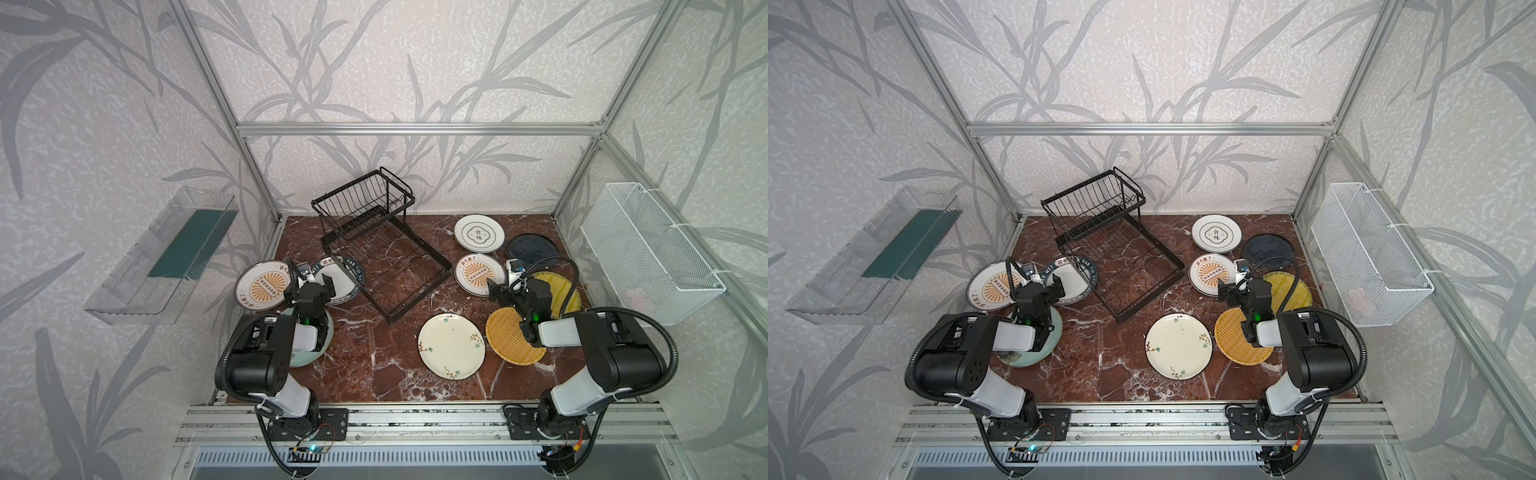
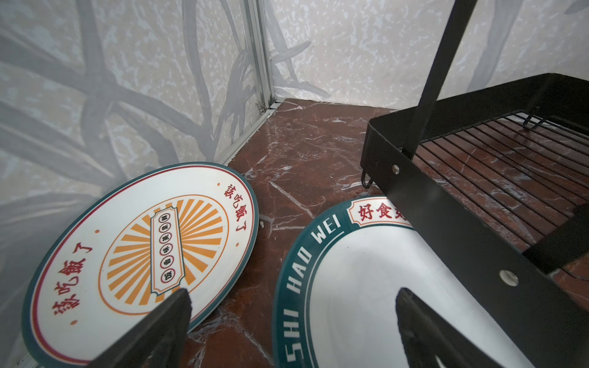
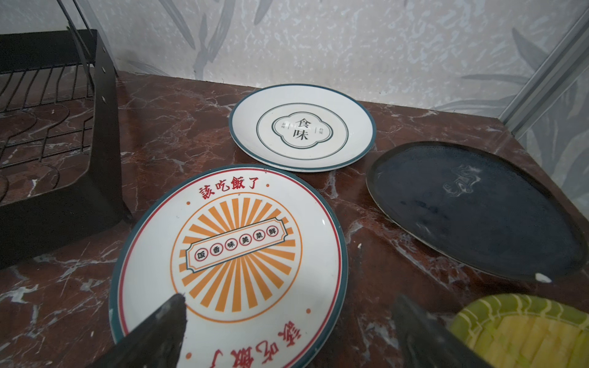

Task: Load plates into a dish rack
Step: Pick up the plate from the middle-left of the table.

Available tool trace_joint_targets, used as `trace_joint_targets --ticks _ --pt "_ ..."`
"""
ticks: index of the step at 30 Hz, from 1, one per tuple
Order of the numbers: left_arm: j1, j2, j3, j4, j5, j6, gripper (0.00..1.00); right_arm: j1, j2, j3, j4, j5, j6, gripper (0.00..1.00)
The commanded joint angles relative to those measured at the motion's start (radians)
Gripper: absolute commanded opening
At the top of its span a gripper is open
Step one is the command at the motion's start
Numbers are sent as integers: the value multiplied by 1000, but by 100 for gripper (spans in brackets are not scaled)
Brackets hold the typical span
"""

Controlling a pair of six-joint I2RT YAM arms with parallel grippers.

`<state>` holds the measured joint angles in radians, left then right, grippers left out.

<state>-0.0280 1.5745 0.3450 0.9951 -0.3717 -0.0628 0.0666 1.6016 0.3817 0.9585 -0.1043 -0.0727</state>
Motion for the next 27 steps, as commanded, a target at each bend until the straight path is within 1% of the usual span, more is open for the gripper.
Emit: trace_joint_targets --ticks 1,6,8,10,12,13,14,15,16,18,19,20,22,23,24,25,27 --pt "-3 9 19 4 -2 13 99 2 -17 -5 16 11 -4 99" --pt "0 7 18 5 2 7 99 3 -17 -6 16 11 -4 99" --pt "16 1 9 7 16 -16 99 1 -15 -6 21 18 2 99" --pt "19 2 7 14 19 -14 99 -2 -17 -9 23 55 15 99" --pt "15 0 4 21 9 -9 99 -2 -40 -49 78 105 32 99" --pt "0 -23 6 3 -42 -10 99 -1 -78 -75 94 120 37 99" --pt "-1 -50 10 -49 -13 -5 99 4 -116 -83 80 118 28 99" --pt "-1 -62 5 -57 30 19 99 19 -170 -79 28 126 7 99" --pt "-14 -72 -15 -29 24 33 99 50 -229 -67 -37 147 -23 99" --pt "-22 -57 -69 95 30 51 99 114 -327 -48 -128 178 -79 99" --pt "-25 -30 -81 166 24 66 99 132 -367 -52 -125 173 -68 99" --pt "-31 -16 -83 200 14 76 99 139 -400 -61 -101 159 -42 99" --pt "-30 -47 -64 116 13 61 99 144 -437 -76 -45 173 55 99" --pt "-30 -52 -53 104 1 64 99 145 -452 -83 -25 193 121 99" --pt "-52 -87 -40 67 -94 68 99 145 -466 -90 -12 208 186 99" --pt "-60 -147 -15 -31 -151 60 99 146 -478 -92 -16 208 234 99" --pt "-59 -284 47 -277 -151 24 99 145 -507 -78 -75 197 319 99"
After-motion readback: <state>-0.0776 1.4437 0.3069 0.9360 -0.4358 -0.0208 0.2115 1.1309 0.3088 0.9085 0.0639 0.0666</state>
